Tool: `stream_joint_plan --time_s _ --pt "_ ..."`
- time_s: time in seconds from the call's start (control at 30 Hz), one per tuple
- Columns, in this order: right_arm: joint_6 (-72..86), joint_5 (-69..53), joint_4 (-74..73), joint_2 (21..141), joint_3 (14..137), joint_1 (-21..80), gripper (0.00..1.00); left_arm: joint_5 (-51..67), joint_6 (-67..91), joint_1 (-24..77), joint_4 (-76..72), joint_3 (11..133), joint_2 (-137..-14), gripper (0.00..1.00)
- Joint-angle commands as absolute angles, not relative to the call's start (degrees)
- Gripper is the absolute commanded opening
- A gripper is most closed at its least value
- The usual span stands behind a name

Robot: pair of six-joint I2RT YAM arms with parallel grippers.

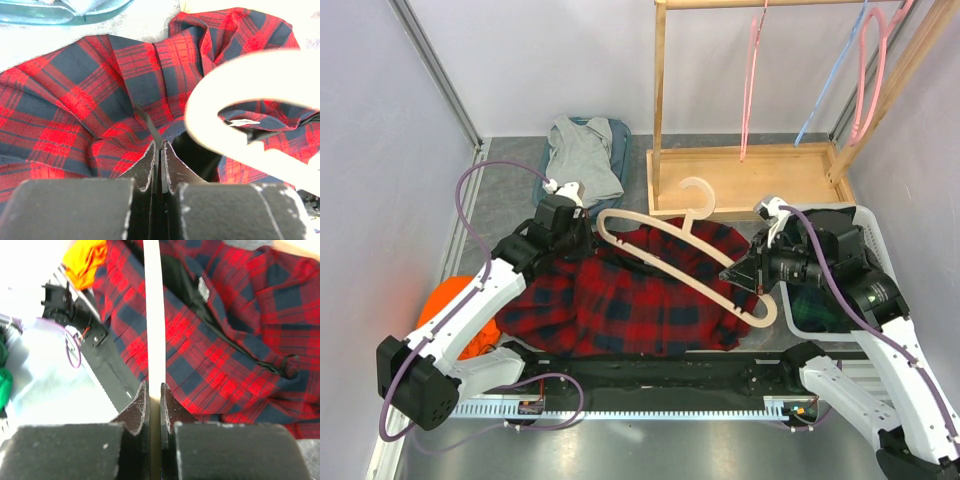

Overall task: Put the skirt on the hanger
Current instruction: Hang the skirt on the hanger.

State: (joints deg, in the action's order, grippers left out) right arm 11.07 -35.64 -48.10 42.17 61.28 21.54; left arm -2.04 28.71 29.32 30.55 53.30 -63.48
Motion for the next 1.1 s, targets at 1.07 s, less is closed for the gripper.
stream_joint_plan --time_s 1.07 --pt "0.4 -20.0 -35.2 58.4 62.5 44.6 0.00 24.2 13.3 30.9 29.8 60.9 -59.8 0.02"
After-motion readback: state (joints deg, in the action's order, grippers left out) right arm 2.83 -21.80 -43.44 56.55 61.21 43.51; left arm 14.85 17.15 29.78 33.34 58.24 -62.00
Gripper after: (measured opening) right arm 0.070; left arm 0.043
